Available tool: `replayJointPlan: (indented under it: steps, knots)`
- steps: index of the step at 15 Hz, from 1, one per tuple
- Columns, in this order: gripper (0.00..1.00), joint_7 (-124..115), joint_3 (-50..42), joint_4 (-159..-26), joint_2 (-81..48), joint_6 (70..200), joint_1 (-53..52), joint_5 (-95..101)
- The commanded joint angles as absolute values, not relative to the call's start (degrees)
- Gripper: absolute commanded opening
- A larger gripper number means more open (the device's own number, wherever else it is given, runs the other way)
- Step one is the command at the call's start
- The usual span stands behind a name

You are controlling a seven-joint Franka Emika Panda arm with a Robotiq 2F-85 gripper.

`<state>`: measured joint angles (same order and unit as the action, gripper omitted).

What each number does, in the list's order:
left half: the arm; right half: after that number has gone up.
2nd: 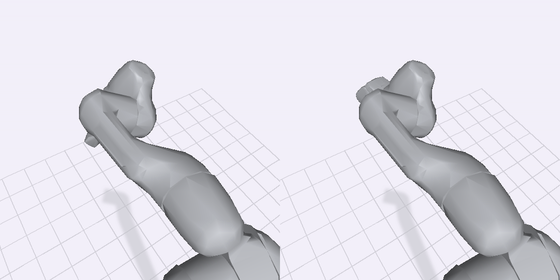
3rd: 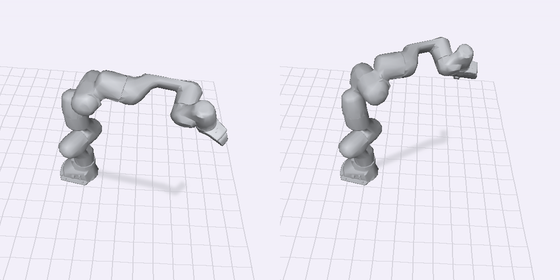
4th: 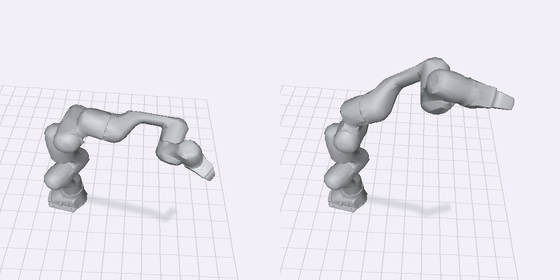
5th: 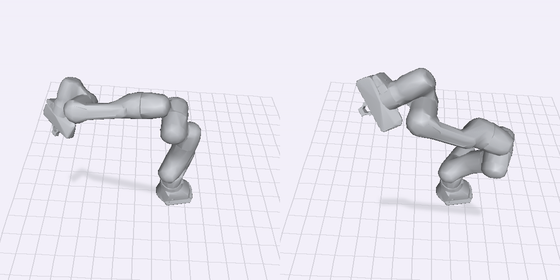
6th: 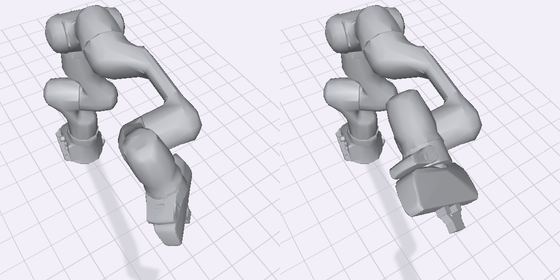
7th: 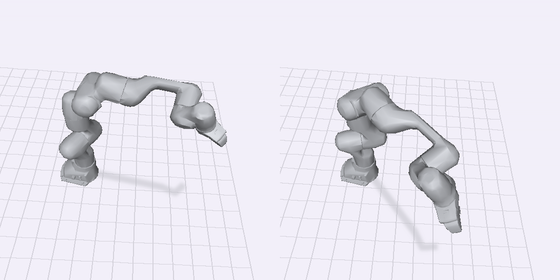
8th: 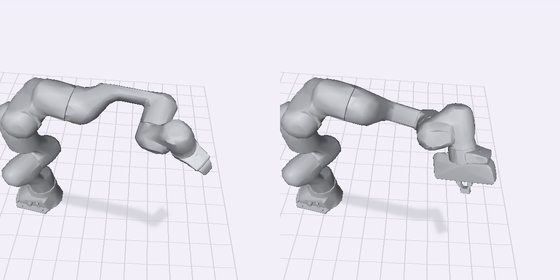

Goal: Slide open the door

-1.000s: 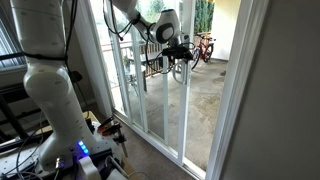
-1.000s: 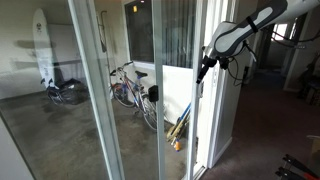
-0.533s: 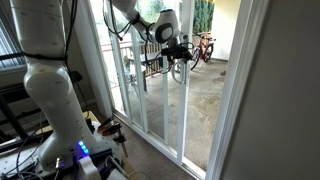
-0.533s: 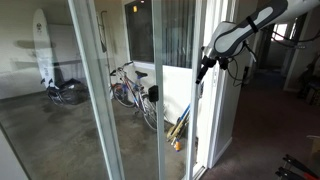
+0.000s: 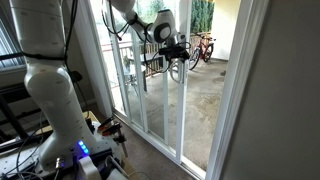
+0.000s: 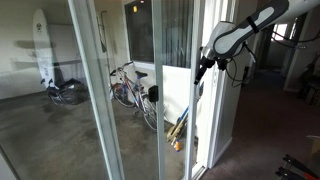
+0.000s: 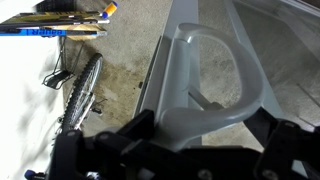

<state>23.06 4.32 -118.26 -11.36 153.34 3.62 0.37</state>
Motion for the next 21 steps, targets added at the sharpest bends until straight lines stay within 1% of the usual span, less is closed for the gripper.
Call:
replayJointPlan:
  steps: [1, 7, 13, 17, 21]
  knots:
    - [1.0, 22.51, 6.76, -115.32, -14.6, 151.03, -0.74, 3.15]
    - [1.0, 17.48, 6.58, -115.2, -14.53, 150.7, -2.45, 7.4]
    - [1.0, 16.58, 7.58, -115.99, -14.31, 150.79, -3.34, 5.99]
    - [1.0, 11.05, 6.29, -116.33, -14.18, 150.79, -5.63, 11.96]
    - [1.0, 0.49, 4.9, -115.45, -14.52, 149.49, -9.17, 22.01]
